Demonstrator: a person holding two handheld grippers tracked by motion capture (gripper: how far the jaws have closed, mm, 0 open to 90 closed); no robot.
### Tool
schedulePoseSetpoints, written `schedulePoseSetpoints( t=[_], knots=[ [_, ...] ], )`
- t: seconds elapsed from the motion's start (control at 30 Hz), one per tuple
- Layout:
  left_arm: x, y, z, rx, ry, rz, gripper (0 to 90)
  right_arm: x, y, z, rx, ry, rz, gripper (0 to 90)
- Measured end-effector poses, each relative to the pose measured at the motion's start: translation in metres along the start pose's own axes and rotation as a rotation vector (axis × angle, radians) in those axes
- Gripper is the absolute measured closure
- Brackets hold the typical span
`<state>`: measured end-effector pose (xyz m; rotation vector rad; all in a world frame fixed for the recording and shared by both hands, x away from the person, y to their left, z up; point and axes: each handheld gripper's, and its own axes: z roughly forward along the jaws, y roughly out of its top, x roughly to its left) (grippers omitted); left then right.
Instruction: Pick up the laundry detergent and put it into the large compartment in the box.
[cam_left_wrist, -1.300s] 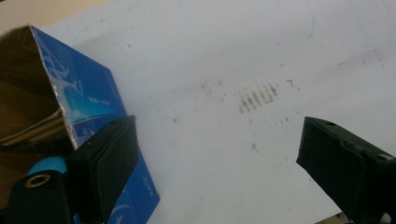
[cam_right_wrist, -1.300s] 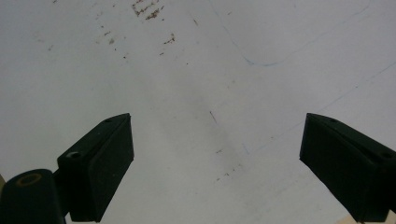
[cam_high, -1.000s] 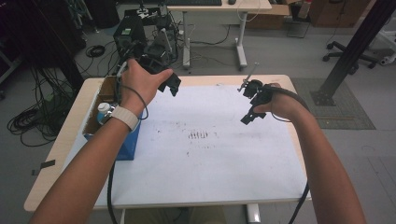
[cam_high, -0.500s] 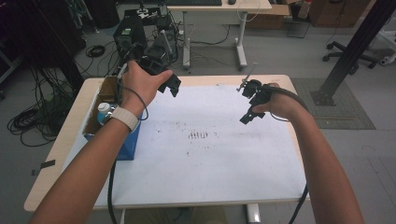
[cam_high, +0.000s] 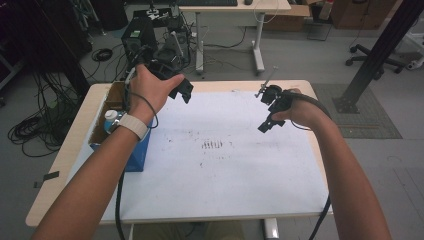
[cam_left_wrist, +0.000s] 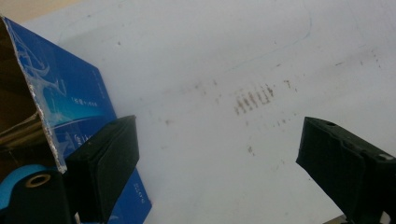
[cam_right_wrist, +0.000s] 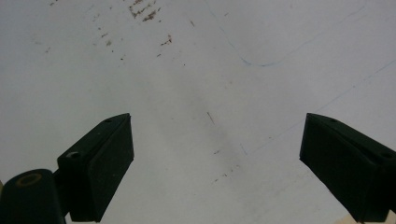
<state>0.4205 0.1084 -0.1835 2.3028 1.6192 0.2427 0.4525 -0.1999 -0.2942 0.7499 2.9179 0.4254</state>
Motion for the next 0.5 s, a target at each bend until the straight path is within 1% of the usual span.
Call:
schedulePoseSetpoints(
  t=[0.37, 0.5],
  knots=[
    [0.0014, -0.0002, 0.0002, 0.001, -0.001, 0.002, 12.9, 0.0011, 0.0002, 0.0010, -0.001, 0.000, 0.001, 10.0],
    [0.0030, 0.0002, -0.0003, -0.004, -0.006, -0.005, 12.6, 0.0005, -0.0006, 0.0016, -0.005, 0.001, 0.003, 10.0]
  ],
)
